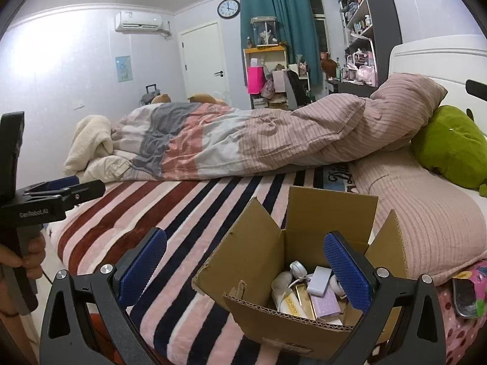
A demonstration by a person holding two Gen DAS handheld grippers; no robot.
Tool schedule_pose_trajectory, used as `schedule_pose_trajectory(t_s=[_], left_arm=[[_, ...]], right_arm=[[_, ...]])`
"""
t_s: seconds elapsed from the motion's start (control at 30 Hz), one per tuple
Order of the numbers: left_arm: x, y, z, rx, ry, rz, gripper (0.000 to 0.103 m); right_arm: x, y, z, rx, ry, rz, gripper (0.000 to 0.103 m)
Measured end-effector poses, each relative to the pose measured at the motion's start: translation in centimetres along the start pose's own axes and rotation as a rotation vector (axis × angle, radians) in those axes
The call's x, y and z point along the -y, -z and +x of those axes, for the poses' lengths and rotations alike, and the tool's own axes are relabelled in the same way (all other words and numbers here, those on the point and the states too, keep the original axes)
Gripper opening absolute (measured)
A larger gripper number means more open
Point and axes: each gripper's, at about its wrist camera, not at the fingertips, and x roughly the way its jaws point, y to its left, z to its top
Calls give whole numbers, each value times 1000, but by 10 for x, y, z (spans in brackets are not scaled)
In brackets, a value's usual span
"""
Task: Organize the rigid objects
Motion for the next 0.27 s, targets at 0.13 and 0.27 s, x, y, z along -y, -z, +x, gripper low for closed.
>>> schedule_pose_trajectory(t_s=[0.13, 0.27], left_arm=[[-3, 2, -1, -1, 1, 0, 101], [-7, 4, 1, -5, 3, 3, 101]], right_arm=[[0, -1, -1, -2, 1, 0, 103], [-1, -1, -1, 1, 1, 1, 103]])
